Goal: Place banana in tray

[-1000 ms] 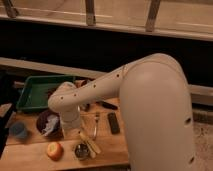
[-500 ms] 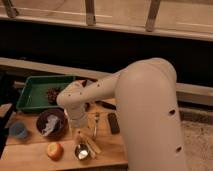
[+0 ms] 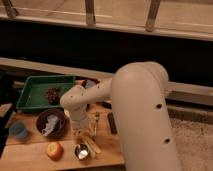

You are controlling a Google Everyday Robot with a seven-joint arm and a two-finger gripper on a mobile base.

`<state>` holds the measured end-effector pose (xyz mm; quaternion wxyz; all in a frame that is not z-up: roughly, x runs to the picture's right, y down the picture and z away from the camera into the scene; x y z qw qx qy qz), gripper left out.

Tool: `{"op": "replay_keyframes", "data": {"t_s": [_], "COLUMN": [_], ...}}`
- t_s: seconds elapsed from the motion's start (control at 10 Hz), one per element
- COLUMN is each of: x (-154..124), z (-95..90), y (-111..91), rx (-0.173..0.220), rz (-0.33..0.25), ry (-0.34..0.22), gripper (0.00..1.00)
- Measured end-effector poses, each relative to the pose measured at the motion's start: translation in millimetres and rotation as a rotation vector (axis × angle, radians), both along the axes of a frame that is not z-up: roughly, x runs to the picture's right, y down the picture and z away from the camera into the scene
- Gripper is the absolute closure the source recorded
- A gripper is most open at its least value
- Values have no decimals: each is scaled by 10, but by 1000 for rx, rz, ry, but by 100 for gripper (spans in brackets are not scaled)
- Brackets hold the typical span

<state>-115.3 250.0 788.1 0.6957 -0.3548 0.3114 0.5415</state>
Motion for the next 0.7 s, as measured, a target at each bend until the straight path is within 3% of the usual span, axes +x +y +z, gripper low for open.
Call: {"op": "replay_keyframes", "data": {"t_s": [0.2,0.7], "x": [-14,18], "z": [8,8], "y": [21,21], "rx": [-5,6], "rz": [-4,-11], "ry": [0,3], "gripper": [46,95]}}
